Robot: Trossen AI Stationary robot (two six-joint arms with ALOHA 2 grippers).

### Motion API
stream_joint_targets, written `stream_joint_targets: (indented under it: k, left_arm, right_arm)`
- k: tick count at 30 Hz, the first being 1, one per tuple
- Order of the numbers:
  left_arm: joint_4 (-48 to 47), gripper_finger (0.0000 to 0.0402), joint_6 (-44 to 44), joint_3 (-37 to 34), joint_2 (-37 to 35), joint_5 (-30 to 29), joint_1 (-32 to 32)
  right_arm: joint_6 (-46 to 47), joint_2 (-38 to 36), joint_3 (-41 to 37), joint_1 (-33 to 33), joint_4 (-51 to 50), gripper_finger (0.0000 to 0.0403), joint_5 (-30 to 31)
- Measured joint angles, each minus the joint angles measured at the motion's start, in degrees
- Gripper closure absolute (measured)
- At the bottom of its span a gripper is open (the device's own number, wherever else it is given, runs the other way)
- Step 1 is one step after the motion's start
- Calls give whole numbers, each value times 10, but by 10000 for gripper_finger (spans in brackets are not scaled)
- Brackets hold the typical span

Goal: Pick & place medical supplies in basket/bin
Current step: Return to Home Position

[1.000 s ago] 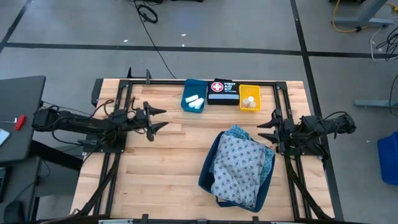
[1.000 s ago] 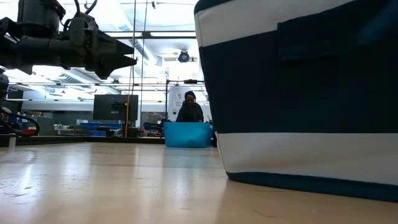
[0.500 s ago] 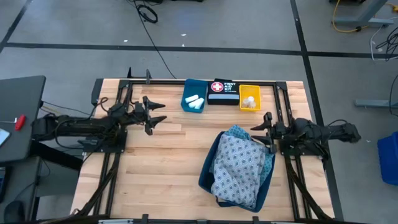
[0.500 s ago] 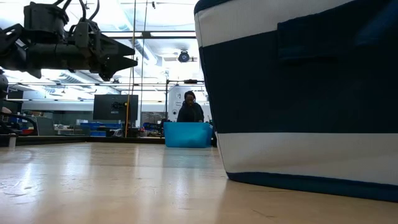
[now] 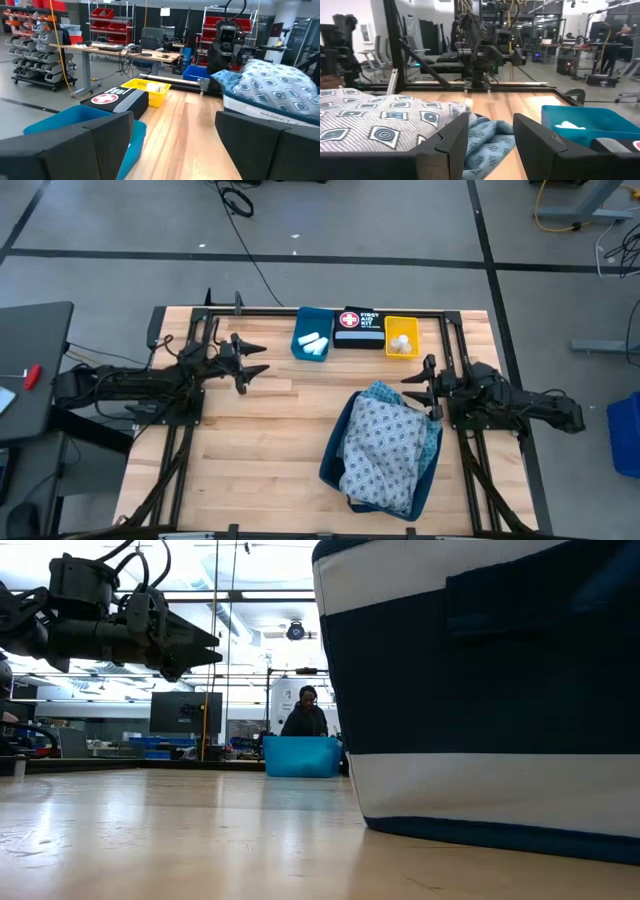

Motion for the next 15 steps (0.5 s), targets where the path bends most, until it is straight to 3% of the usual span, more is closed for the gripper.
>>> stream_joint_targets:
  k: [10, 15]
  left_arm:
    - [23, 114, -18, 0, 6, 34, 18]
    - [22, 114, -31, 0, 6, 34, 18]
  right_arm:
    - [-2, 0, 0, -16, -2, 240, 3]
    - [-13, 0, 0, -16, -7, 240, 58]
